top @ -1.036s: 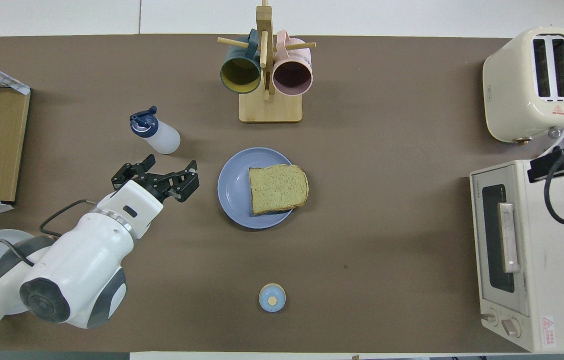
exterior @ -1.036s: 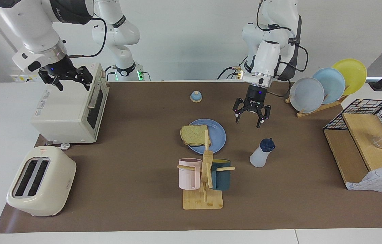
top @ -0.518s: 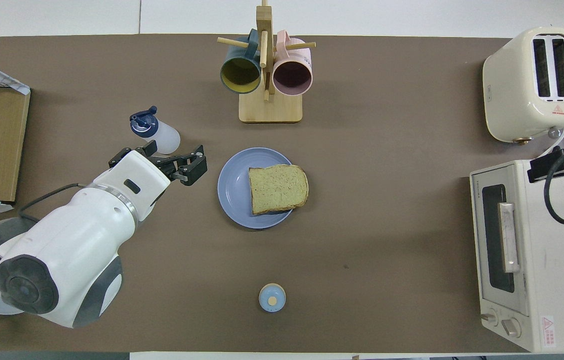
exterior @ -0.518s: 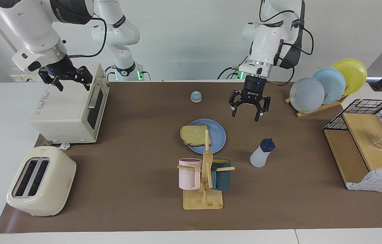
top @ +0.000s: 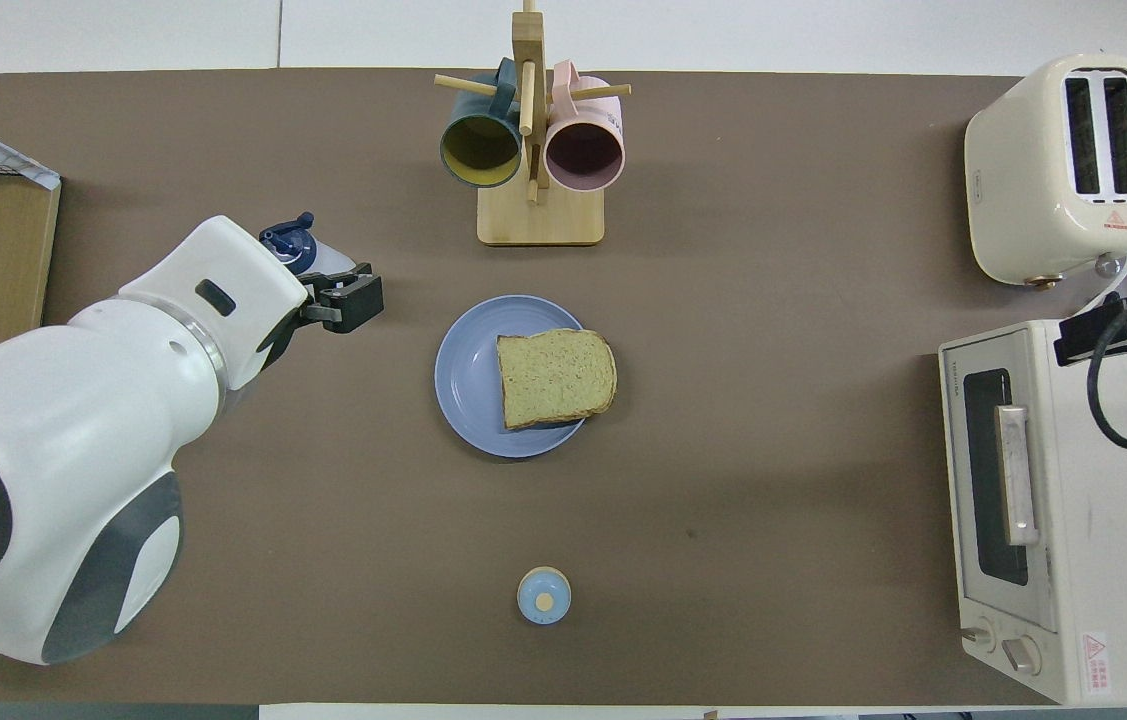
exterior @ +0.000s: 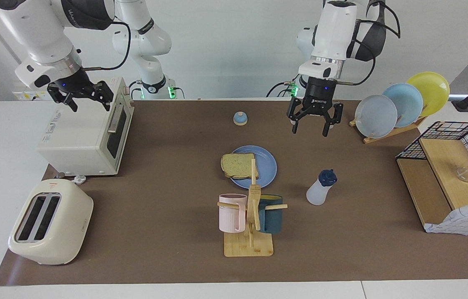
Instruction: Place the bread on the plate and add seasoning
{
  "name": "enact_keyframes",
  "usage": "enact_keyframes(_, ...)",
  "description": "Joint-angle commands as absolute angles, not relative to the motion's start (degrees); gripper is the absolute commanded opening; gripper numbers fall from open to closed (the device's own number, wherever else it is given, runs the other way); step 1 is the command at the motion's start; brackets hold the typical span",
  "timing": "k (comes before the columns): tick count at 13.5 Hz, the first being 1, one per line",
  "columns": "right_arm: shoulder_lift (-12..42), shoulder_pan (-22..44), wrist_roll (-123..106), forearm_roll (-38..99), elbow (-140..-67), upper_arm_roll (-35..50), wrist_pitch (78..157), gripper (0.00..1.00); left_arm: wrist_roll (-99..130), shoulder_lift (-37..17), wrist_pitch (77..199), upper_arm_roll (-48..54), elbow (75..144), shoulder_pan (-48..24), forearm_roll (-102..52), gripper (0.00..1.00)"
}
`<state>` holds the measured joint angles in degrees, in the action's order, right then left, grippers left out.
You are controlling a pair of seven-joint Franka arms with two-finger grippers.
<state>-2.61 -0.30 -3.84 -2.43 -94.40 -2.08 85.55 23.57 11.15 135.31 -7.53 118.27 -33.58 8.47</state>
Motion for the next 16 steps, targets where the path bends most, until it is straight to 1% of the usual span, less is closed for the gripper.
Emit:
enact_keyframes(1, -3.3, -0.8, -5.5, -1.3, -95.2, -2.0, 85.7, 1.00, 23.1, 10.8, 124.7, -7.8, 112.4, -33.5, 7.2, 1.00)
enact_keyframes(5, -3.3, -0.8, -5.5, -1.3, -95.2, -2.0, 85.7, 1.00, 21.0, 11.1, 114.1, -9.0, 107.8, -32.4, 7.1, 1.00)
enact_keyframes(10, -3.3, -0.9, -5.5, -1.3, -95.2, -2.0, 85.7, 1.00, 7.1, 11.3, 102.9, -9.0, 102.6, -23.7, 3.4, 1.00)
enact_keyframes(14, -3.3, -0.8, -5.5, -1.3, -95.2, -2.0, 85.7, 1.00, -4.2, 11.5, 97.9, -8.9, 102.0, -15.8, 2.5, 1.00)
enact_keyframes(16, -3.3, -0.9, -5.5, -1.3, -95.2, -2.0, 85.7, 1.00, -6.7, 12.6, 96.3, -9.1, 102.5, -13.4, 2.5, 1.00)
